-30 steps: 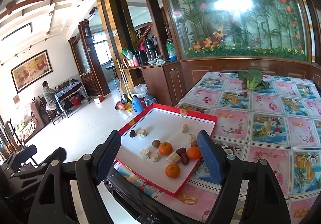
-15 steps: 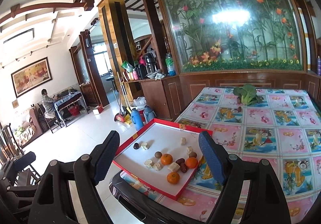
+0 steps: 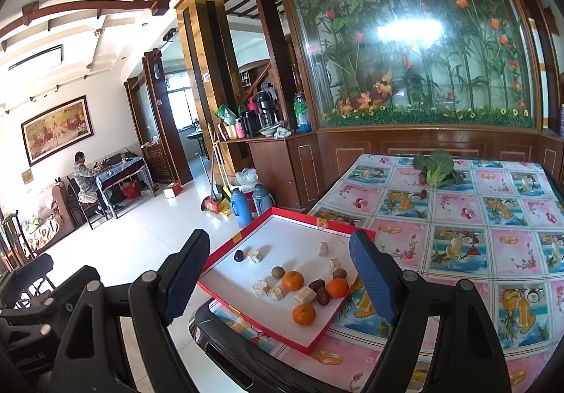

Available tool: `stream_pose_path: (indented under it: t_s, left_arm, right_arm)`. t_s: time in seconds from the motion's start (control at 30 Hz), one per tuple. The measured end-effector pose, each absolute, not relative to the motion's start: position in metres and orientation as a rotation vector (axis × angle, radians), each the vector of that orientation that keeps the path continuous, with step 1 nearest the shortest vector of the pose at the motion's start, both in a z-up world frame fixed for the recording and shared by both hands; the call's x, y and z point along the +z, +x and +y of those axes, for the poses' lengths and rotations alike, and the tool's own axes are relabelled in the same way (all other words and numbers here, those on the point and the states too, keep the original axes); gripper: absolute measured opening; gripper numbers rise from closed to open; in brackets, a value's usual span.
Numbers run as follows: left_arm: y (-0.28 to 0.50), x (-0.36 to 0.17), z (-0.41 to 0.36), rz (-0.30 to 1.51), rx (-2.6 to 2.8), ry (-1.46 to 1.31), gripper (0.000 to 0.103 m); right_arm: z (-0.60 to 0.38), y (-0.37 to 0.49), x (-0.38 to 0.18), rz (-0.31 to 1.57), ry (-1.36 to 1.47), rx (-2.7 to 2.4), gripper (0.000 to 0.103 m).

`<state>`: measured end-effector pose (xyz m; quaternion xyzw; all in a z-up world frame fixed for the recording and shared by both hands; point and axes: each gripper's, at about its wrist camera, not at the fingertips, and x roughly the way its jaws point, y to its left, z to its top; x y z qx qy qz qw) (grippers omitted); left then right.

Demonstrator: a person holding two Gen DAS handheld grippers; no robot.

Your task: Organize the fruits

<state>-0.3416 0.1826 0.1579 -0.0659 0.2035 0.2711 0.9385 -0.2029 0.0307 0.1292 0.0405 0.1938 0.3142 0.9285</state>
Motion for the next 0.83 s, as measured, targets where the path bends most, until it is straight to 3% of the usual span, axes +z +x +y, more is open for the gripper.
stream_pose_path:
  t_s: [0.47, 0.83]
  left_arm:
    - [-0.326, 0.17, 0.196, 0.388, 0.547, -0.172, 0.103]
    - [-0.271, 0.139, 0.187, 0.513, 0.501, -0.125, 0.103]
  right_arm:
    - [0.041, -0.185, 0.111, 0.46, 0.066, 0.642, 0.082]
    - [0.028, -0.159, 0.096, 0.501, 0.086, 0.6, 0.082]
